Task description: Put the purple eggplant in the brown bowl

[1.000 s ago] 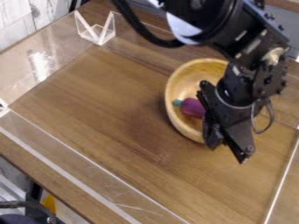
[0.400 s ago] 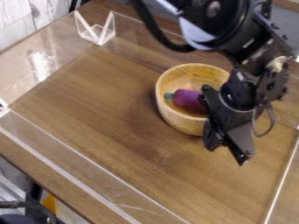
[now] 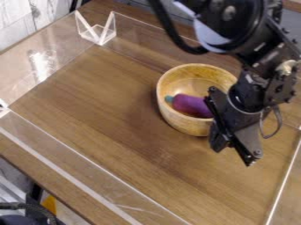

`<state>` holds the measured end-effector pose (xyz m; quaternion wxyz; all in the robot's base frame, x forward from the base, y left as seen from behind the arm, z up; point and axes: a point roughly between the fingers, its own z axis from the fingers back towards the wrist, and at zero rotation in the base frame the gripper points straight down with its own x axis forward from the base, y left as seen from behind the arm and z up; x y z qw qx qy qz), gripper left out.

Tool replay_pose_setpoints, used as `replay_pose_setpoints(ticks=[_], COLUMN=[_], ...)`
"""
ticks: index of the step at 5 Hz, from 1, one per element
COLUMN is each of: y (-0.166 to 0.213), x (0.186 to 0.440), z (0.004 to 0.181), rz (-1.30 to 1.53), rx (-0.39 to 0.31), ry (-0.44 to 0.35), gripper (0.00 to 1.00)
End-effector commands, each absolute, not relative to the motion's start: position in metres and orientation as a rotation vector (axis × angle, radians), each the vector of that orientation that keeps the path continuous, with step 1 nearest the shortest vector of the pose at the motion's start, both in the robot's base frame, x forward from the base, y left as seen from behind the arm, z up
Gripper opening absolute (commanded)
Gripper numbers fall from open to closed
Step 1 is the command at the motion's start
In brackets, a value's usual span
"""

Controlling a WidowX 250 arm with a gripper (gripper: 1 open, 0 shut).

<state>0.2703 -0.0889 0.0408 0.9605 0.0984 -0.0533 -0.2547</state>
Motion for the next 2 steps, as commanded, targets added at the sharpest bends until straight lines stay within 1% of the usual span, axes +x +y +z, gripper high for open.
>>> replay_pose_setpoints(ticks=[1,2], y=[-0.0961,-0.0974], x=[0.2808,0.2834], z=[0.0488,0.0445], rz=[-0.515,-0.514], rx=[0.193,0.192], ry=[-0.157,-0.155], gripper=[0.00,0.00])
